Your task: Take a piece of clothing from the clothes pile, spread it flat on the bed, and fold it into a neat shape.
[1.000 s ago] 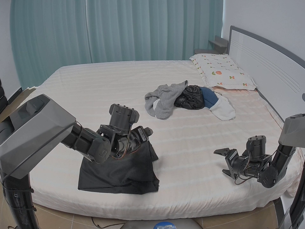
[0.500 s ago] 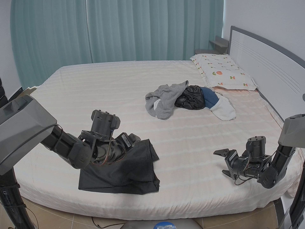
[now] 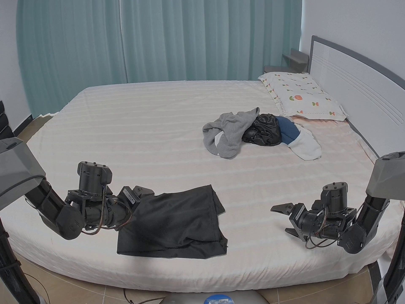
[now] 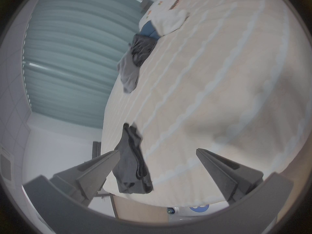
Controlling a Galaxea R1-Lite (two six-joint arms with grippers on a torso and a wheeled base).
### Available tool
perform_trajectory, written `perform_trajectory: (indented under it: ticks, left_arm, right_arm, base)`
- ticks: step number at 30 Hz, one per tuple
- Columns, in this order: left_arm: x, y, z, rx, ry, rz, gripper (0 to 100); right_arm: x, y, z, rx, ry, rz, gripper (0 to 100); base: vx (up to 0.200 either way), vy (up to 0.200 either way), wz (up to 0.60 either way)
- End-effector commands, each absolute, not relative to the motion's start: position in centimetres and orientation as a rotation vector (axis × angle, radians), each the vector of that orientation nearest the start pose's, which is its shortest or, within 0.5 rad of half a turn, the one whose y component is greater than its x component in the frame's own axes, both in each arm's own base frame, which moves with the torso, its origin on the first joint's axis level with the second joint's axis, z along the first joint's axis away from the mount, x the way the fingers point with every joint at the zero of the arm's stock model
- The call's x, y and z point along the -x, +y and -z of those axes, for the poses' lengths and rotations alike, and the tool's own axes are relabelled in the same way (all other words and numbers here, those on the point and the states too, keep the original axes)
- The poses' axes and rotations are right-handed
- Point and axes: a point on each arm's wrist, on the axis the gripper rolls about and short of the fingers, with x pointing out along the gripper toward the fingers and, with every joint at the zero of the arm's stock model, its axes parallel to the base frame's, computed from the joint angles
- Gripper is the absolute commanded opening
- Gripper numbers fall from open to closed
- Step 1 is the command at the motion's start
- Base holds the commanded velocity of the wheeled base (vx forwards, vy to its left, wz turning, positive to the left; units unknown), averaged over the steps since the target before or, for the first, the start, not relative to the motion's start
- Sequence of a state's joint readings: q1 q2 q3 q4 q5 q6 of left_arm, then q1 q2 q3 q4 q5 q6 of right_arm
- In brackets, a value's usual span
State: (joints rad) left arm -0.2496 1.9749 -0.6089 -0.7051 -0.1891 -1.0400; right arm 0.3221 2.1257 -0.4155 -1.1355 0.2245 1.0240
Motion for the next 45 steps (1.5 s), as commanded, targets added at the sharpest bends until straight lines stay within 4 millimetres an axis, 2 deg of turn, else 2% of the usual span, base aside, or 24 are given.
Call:
perform_trajectory:
  ticks: [1, 6, 13, 20, 24, 40, 41, 45]
  left_arm:
    - [-30.2, -6.3, -4.5, 0.998, 0.846, 0.004, 100]
    - [-30.6, -6.3, -2.8, 0.996, 0.896, -0.012, 100]
    - [-30.8, -6.7, -2.4, 0.997, 0.898, 0.007, 100]
    - [-30.7, -7.1, -1.7, 0.985, 0.894, 0.017, 100]
    - [-30.7, -7.1, -1.7, 0.985, 0.892, 0.018, 100]
    - [-30.8, -7.1, -1.7, 0.985, 0.892, 0.018, 100]
    - [-30.8, -7.1, -1.7, 0.985, 0.892, 0.018, 100]
    - [-30.8, -7.1, -1.7, 0.985, 0.894, 0.017, 100]
  right_arm:
    - [-27.5, 11.9, -0.8, -0.831, 0.844, -0.303, 100]
    - [-28.6, 13.1, -0.6, -0.781, 0.818, -0.361, 100]
    - [-29.0, 13.4, 0.6, -0.783, 0.862, -0.393, 100]
    - [-29.0, 12.8, 1.2, -0.716, 0.832, -0.39, 100]
    - [-28.9, 12.2, 1.4, -0.66, 0.787, -0.323, 100]
    - [-28.6, 12.4, 2.1, -0.63, 0.79, -0.3, 100]
    - [-28.6, 12.4, 2.1, -0.63, 0.79, -0.3, 0]
    - [-28.4, 12.8, 2.6, -0.586, 0.79, -0.324, 0]
  base:
    - [0.0, 0.2, 0.0]
    - [0.0, 0.2, 0.0]
    - [0.0, 0.2, 0.0]
    - [0.0, 0.0, 0.0]
    - [0.0, 0.0, 0.0]
    - [0.0, 0.0, 0.0]
    - [0.0, 0.0, 0.0]
    - [0.0, 0.0, 0.0]
